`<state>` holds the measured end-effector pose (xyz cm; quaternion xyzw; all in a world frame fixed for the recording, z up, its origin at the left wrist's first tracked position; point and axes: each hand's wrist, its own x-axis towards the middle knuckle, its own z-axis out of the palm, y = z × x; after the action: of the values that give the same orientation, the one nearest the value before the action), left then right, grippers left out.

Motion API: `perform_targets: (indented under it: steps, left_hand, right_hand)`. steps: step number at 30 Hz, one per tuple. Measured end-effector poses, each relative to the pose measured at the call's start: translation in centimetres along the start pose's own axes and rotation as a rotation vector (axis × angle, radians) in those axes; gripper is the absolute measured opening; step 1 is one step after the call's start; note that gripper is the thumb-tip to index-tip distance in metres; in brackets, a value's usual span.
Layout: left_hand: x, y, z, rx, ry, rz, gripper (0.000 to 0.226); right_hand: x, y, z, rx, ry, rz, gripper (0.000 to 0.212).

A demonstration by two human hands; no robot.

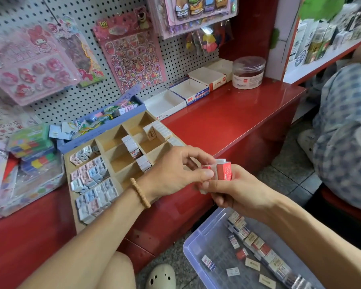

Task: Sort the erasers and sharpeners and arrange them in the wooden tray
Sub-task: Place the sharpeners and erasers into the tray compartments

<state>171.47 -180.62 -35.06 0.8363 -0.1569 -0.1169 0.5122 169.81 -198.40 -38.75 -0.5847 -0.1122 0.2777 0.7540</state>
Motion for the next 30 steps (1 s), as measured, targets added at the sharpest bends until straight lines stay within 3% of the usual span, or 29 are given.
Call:
perform_targets:
  steps: [3, 6, 9, 12, 15, 18, 24, 26, 28, 30]
  left_hand:
    - [-0.5, 0.3, 0.3, 0.063, -0.026, -0.022, 0.02]
    - [-1.0, 0.4, 0.2, 0.071, -0.006, -0.036, 0.017]
    - [-1.7, 0.4, 0.0, -0.017, 0.03, -0.072, 0.027]
    - [-2.3, 0.3, -0.4, -0.062, 0.034, -0.079, 0.031]
    - [-2.9, 0.3, -0.7, -0.115, 0.089, -0.076, 0.022]
    - [-3.4, 0.3, -1.0, -0.094, 0.143, -0.077, 0.025]
    - [-4.0, 0.5, -1.2, 0.039, 0.135, -0.09, 0.014]
    - [-4.3, 0.8, -2.0, 0.079, 0.156, -0.1, 0.014]
    - [-4.6, 1.1, -3.3, 0.147, 0.195, -0.125, 0.014]
    - [-4.8, 1.0, -5.2, 0.303, 0.264, -0.167, 0.013]
  right_hand:
    - [-0.6, 0.3, 0.3, 0.027, -0.002, 0.035, 0.006]
    - [-0.7, 0.6, 0.3, 0.103, -0.009, 0.054, 0.02]
    - [-0.6, 0.4, 0.5, 0.171, 0.029, 0.022, 0.006]
    - [-0.3, 0.7, 0.8, 0.176, 0.039, -0.003, 0.026]
    - [-0.2, 0.6, 1.4, 0.222, 0.066, -0.011, 0.005]
    - [0.0, 0.5, 1.6, 0.204, 0.083, -0.032, 0.03]
    - [-0.5, 0.3, 2.0, 0.121, 0.066, -0.057, 0.022]
    - [-0.6, 0.1, 2.0, 0.094, 0.108, -0.042, 0.024]
    - [-0.7, 0.1, 1.9, 0.012, 0.17, -0.012, 0.008]
    - [-0.7, 0.4, 1.5, -0.013, 0.225, 0.039, 0.017]
